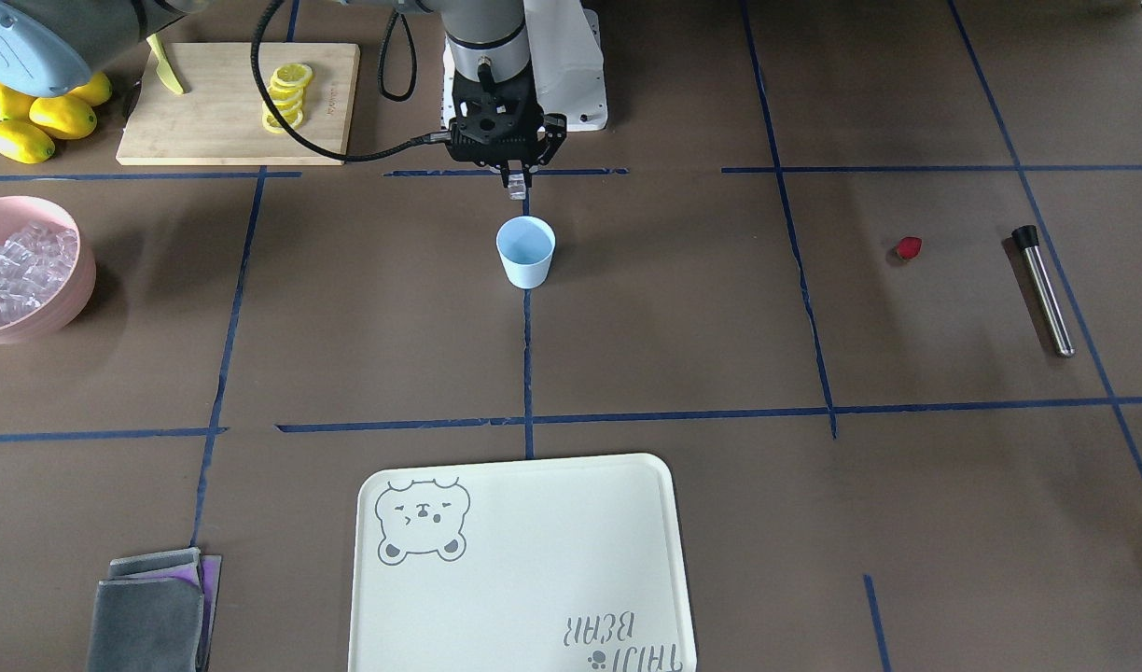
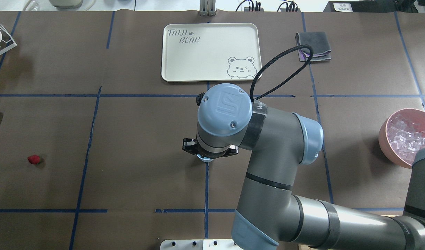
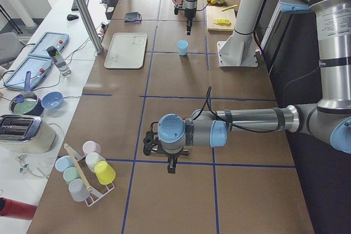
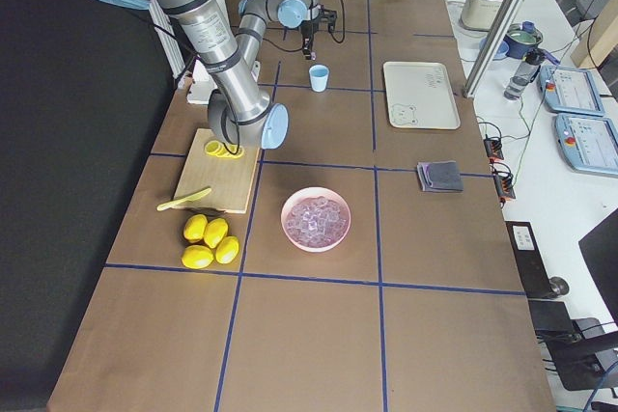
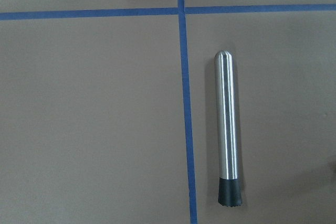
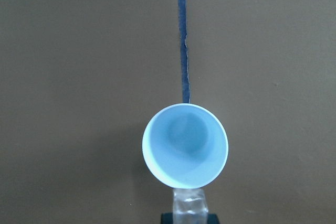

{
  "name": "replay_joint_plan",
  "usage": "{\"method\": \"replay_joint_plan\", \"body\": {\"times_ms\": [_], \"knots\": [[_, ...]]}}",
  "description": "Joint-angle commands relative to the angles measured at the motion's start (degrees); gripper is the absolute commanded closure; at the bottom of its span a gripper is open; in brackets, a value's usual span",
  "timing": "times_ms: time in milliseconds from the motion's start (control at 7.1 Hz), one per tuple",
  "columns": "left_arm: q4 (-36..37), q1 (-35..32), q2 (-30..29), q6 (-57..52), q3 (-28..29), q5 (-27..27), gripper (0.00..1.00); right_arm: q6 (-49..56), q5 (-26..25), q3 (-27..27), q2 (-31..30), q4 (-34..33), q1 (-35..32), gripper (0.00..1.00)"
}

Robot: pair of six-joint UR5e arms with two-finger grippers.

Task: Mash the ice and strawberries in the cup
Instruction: 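Carry the ice cube with the right gripper over the blue cup, then open the right gripper to drop the ice cube into the cup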

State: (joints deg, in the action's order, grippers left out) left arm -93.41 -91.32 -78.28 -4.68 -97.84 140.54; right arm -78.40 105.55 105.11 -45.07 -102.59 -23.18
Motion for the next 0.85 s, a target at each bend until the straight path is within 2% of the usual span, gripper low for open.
{"method": "replay_joint_plan", "body": {"times_ms": [0, 564, 705], "knots": [[-0.01, 0.0, -0.03, -0.06, 0.11, 0.0, 0.0, -0.08, -1.04, -3.5, 0.6, 1.6, 0.24, 1.0], [-0.01, 0.0, -0.03, -0.15, 0.28, 0.0, 0.0, 0.53, -1.13, -4.48, 0.6, 1.6, 0.24, 0.96], [-0.01, 0.0, -0.12, -0.15, 0.54, 0.0, 0.0, 0.62, -1.05, -4.57, 0.6, 1.86, 0.24, 0.78]]}}
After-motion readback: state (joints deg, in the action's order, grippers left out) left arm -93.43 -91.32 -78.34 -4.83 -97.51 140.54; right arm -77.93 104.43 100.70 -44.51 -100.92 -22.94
